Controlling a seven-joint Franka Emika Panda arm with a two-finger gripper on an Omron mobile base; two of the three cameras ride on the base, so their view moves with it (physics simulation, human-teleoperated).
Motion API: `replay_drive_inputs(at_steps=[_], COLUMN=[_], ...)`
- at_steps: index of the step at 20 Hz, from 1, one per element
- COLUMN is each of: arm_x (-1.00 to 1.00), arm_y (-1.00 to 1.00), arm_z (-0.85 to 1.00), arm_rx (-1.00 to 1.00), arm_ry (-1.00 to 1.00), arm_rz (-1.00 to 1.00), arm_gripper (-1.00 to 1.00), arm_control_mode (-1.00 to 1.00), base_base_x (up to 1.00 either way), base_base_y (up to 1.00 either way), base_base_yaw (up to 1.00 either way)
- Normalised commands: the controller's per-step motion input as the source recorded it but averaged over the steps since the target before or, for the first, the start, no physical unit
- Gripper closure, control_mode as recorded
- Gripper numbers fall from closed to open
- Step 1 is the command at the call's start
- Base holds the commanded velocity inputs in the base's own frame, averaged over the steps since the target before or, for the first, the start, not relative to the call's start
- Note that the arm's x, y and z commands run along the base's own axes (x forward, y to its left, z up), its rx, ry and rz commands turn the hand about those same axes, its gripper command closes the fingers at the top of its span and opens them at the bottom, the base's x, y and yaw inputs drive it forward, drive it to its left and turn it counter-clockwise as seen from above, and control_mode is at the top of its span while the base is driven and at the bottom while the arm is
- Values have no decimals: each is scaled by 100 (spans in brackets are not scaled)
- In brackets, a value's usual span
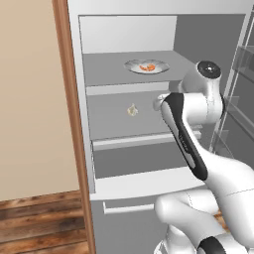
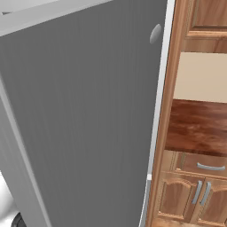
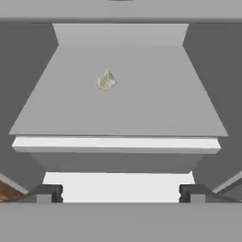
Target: Transport the shrimp from the fridge to the microwave and turn on the microwave.
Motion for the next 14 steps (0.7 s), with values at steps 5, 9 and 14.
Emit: replay_drive_inputs(at_steps=[5, 9, 14], arm_x=[-2, 0, 2], arm_y=[0, 0, 0], arm_z=[36, 53, 50], arm_rx=[1, 0, 0], arm_ry=[-27, -22, -15], arm_rz=[-8, -6, -4], arm_gripper=[-100, -100, -100], arm_control_mode=[-100, -100, -100], base_base_x=[0, 0, 0], base_base_y=[0, 0, 0], base_base_yaw=[0, 0, 0])
